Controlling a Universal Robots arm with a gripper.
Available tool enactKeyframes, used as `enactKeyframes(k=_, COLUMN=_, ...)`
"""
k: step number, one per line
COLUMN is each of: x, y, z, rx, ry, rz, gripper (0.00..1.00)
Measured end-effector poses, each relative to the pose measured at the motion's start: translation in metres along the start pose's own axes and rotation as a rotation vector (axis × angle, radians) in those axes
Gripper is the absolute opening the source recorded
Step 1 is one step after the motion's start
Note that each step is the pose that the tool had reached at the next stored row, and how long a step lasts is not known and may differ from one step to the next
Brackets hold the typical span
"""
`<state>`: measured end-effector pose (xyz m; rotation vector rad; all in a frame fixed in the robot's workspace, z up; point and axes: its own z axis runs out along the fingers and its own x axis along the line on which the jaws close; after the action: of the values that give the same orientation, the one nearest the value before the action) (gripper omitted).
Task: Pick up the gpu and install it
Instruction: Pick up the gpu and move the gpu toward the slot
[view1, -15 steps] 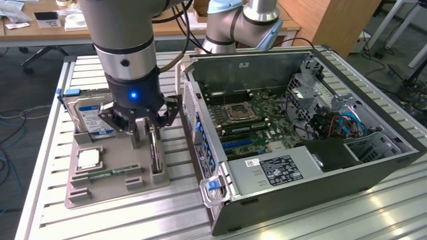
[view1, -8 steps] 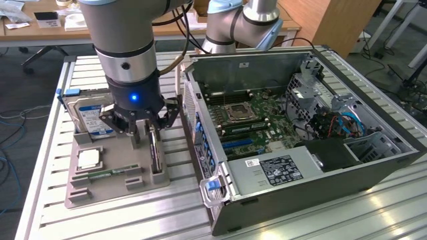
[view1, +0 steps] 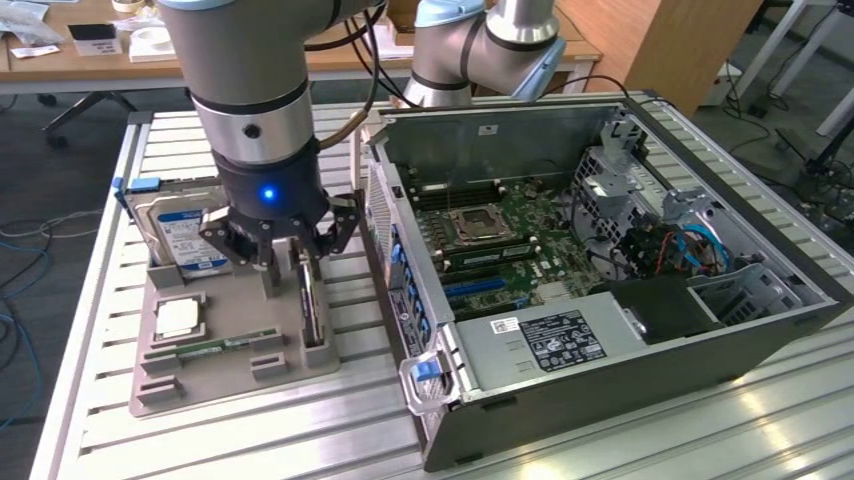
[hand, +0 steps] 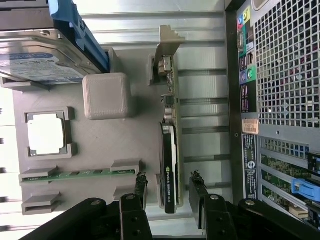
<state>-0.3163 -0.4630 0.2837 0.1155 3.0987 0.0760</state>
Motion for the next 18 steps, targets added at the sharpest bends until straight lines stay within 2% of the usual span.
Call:
enactKeyframes(k=8, x=-0.0001, y=0.0008, z=0.0002, rx=-0.0003, ry=0.0, rz=0.0, gripper=0.47)
enactKeyframes(k=14, x=0.0005, y=0.0074, z=0.0006, rx=-0.0003, ry=0.0, rz=0.0, gripper=0.47)
enactKeyframes(k=18, x=0.0005, y=0.0077, z=0.0006, rx=-0.0003, ry=0.0, rz=0.0, gripper=0.47)
